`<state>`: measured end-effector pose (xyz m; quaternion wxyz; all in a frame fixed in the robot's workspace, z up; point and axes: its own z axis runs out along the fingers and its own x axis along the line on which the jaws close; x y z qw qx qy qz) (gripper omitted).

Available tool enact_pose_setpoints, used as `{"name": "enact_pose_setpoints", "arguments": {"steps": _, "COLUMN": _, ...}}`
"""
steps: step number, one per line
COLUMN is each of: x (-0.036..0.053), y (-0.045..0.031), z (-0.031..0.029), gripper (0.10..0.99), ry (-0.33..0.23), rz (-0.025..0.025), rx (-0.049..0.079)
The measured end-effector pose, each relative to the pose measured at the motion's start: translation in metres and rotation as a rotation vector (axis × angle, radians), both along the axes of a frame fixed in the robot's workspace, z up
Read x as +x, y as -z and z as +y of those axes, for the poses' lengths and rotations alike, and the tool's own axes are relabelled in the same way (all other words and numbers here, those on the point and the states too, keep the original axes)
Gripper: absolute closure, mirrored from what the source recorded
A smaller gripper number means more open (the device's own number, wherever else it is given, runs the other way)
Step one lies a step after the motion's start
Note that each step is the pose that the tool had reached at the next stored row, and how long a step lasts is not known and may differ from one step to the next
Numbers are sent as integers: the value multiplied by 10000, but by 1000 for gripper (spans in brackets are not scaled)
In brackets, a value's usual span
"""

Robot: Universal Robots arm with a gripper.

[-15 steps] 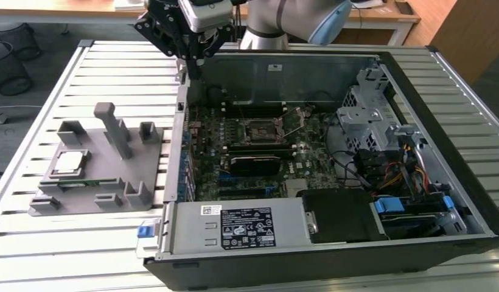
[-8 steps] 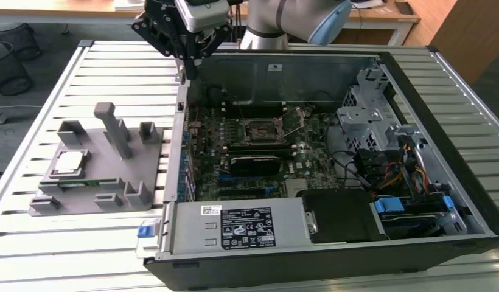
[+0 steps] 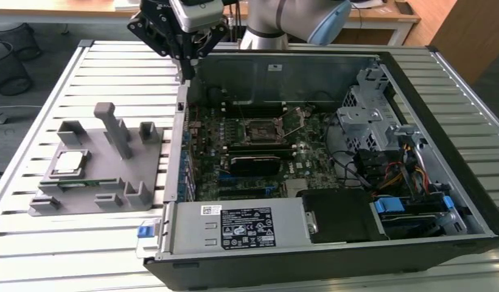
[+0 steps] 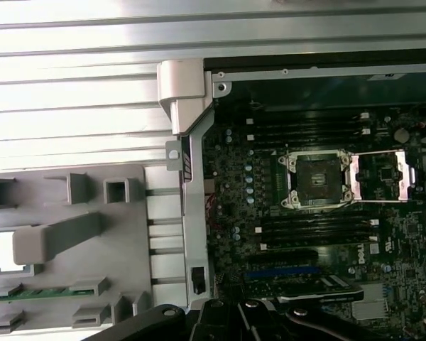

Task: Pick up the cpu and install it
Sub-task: 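Reach for the cpu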

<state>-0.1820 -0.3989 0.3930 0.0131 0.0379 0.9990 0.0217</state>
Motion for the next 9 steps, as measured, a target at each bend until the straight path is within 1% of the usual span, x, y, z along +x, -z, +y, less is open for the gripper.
{"name": "enact_pose_setpoints", "arguments": {"steps": 9, "x": -64, "y": 0, "z": 0, "gripper": 980, "ry": 0, "rz": 0, "rx": 1}}
